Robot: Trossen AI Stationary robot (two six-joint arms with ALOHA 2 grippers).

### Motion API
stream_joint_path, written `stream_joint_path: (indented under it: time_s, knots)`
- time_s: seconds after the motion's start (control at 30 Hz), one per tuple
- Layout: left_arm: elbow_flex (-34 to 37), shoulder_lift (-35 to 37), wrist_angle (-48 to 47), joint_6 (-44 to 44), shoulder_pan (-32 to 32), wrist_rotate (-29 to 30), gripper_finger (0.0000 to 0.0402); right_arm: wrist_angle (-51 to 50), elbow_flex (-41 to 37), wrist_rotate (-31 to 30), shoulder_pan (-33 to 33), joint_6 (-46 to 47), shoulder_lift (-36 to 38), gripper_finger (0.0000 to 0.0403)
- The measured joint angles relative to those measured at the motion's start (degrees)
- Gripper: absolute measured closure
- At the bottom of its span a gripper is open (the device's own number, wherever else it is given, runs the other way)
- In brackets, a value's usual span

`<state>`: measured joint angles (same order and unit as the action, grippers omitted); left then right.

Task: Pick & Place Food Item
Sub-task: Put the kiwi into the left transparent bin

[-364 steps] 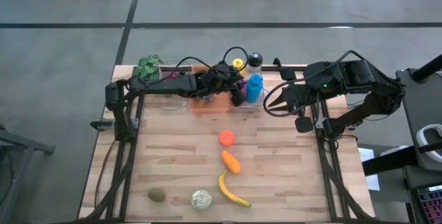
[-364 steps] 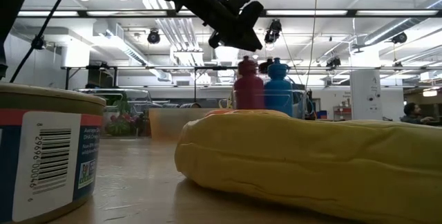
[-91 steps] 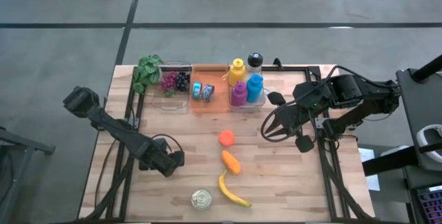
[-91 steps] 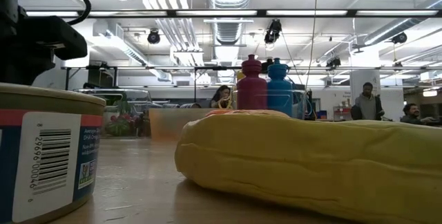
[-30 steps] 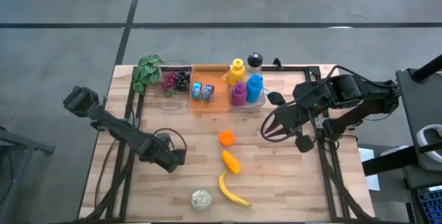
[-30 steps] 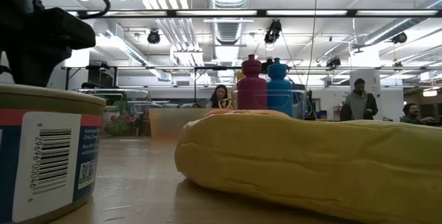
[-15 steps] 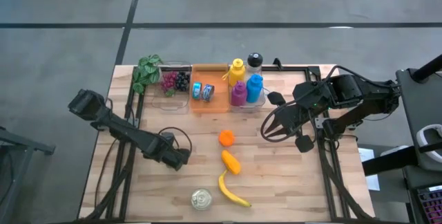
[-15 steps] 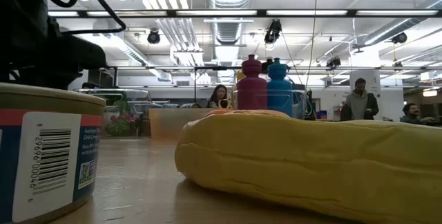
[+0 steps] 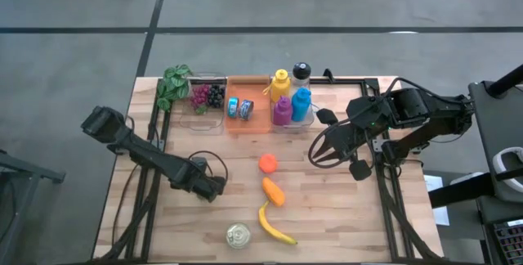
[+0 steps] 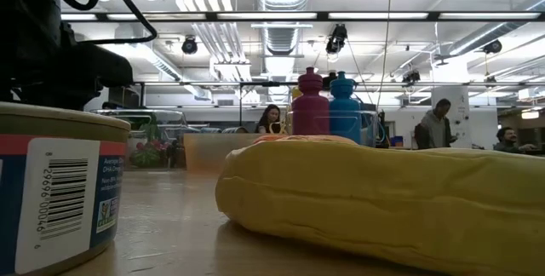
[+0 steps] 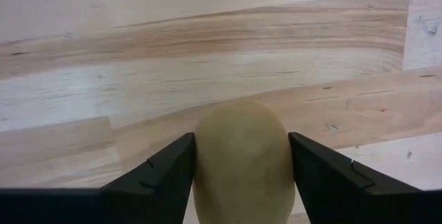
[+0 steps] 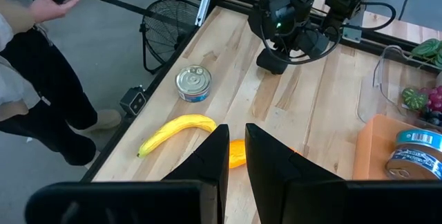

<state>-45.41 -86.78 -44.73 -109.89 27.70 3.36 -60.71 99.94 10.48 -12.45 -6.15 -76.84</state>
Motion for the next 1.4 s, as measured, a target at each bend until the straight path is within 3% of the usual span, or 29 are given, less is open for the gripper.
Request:
stream_joint_path:
  time_s: [0.27,1.07,1.4]
  knots:
    - [0.0,0.0,0.1,0.0,0.0,-0.2,0.0215,0.0,0.0,0.0,0.0,0.0,0.0,0.036]
    - [-0.5,2.5,-0.4,0.0,0.0,-0.1,0.024,0.0,0.0,0.0,0.0,0.1,0.0,0.036]
    - [-6.7,10.2,-12.3,0.0,-0.3,5.4,0.024,0.0,0.0,0.0,0.0,0.0,0.0,0.036]
